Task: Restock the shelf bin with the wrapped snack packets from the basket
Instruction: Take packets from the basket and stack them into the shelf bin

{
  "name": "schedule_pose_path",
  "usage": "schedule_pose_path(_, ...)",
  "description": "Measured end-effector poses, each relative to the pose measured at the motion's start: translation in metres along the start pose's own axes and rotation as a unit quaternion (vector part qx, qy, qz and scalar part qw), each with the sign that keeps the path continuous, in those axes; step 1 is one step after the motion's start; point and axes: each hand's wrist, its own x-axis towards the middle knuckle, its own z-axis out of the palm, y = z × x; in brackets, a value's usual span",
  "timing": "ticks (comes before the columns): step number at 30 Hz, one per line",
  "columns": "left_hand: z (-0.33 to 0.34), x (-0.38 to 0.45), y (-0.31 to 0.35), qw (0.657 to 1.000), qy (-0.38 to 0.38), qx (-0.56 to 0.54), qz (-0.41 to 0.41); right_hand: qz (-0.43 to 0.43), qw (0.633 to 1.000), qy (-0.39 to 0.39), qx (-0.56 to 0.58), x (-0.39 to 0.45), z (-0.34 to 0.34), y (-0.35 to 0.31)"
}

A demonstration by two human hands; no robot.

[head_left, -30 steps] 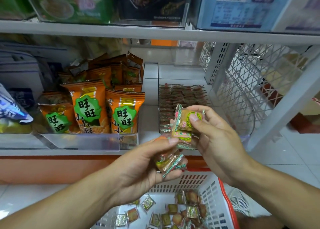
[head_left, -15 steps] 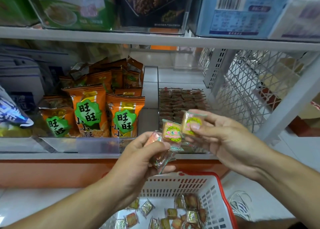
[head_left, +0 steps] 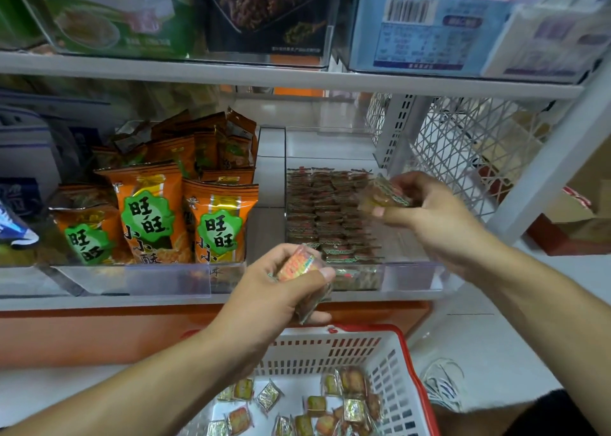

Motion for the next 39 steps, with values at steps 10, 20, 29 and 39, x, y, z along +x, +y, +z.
schedule_pose_path(10, 0.019, 0.01, -0.005, 0.999, -0.017, 0.025, -0.028, 0.056, 0.902, -0.026, -0.427, 0.076, 0.025, 0.06)
schedule_pose_path(20, 0.013, 0.01, -0.006, 0.999, -0.02, 0.008, -0.04, 0.149, 0.965, 0.007, -0.216, 0.096, 0.032, 0.066)
schedule_pose_path(29, 0.013, 0.009, -0.001, 0.999, -0.038, -0.005, -0.031, 0.092, 0.945, 0.001, -0.314, 0.082, 0.026, 0.043)
schedule_pose_path(39, 0.005, -0.002, 0.002, 0.992, -0.007, 0.088, 0.094, -0.05, 0.963, -0.262, -0.04, -0.036, 0.038, -0.015)
